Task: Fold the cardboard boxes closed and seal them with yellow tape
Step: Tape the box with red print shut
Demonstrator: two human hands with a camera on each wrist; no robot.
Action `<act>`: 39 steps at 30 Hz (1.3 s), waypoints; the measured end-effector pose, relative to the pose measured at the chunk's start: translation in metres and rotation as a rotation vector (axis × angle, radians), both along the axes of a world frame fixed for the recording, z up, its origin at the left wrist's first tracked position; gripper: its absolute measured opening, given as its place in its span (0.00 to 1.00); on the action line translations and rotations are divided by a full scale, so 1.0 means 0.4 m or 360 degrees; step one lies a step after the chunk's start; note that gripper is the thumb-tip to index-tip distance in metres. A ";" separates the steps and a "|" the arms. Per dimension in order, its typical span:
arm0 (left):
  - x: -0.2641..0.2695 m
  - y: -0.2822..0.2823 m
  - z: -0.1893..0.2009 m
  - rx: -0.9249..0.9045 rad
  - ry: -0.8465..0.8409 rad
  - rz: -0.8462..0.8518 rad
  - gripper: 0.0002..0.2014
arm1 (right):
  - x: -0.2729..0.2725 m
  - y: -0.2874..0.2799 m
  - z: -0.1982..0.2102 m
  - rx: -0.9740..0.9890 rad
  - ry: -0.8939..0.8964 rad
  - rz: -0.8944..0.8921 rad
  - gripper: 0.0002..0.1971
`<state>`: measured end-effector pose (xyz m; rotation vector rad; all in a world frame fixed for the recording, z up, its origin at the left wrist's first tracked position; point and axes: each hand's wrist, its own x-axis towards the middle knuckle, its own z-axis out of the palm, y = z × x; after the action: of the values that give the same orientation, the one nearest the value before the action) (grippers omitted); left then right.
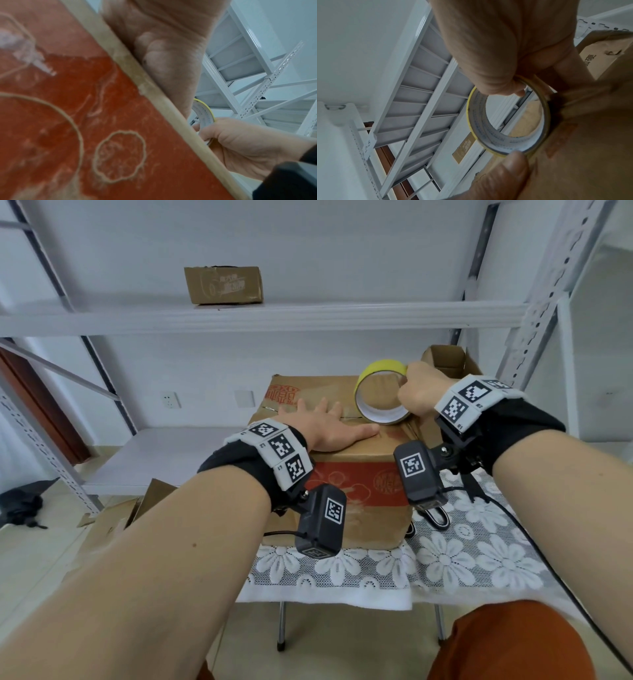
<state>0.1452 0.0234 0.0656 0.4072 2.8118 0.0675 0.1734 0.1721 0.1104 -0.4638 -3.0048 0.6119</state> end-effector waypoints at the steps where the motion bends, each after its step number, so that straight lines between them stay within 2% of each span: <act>1: 0.000 0.000 -0.001 0.0000 0.0003 0.0001 0.51 | 0.001 0.004 -0.002 -0.0016 0.0024 0.0013 0.18; 7: 0.028 0.035 0.014 0.0042 0.0018 -0.0090 0.52 | 0.003 -0.006 0.013 -0.0018 0.0030 0.0037 0.17; 11: 0.032 0.070 -0.003 0.0147 0.0013 -0.0171 0.63 | 0.019 -0.003 0.011 -0.0016 0.0014 0.0061 0.08; 14: 0.015 0.069 -0.015 0.0129 0.0016 -0.0174 0.71 | 0.020 0.009 -0.024 -0.0073 0.0022 0.0033 0.14; 16: 0.011 0.071 -0.020 0.0121 0.0021 -0.0186 0.71 | 0.022 0.011 -0.040 -0.0136 0.0034 0.0001 0.16; 19: 0.014 0.072 -0.021 0.0114 0.0021 -0.0176 0.68 | 0.029 0.006 -0.045 -0.0171 0.0023 0.0011 0.15; 22: 0.021 0.070 -0.016 0.0113 0.0018 -0.0197 0.58 | 0.029 0.001 -0.045 -0.0133 0.0035 0.0022 0.11; 26: 0.036 0.068 -0.007 0.0081 0.0008 -0.0187 0.56 | 0.017 0.005 -0.049 -0.0089 0.0051 0.0017 0.16; 28: 0.047 0.067 0.000 0.0083 0.0011 -0.0153 0.52 | 0.017 0.009 -0.046 -0.0109 0.0061 0.0027 0.13; 32: 0.061 0.066 0.008 0.0045 0.0028 -0.0089 0.53 | 0.026 0.023 -0.038 -0.0124 0.0137 0.0056 0.15; 34: 0.062 0.066 0.009 0.0031 0.0030 -0.0090 0.53 | 0.023 0.025 -0.031 -0.0103 0.0095 0.0044 0.09; 37: 0.061 0.065 0.007 0.0039 0.0025 -0.0092 0.53 | 0.011 0.032 -0.024 -0.0092 0.0018 -0.0017 0.18; 39: 0.059 0.063 0.004 0.0038 0.0020 -0.0094 0.54 | 0.008 0.042 -0.014 -0.0069 0.0037 0.0019 0.17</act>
<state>0.1686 0.0488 0.0674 0.4979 2.8114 0.0857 0.1766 0.1887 0.1047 -0.4386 -2.9798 0.6801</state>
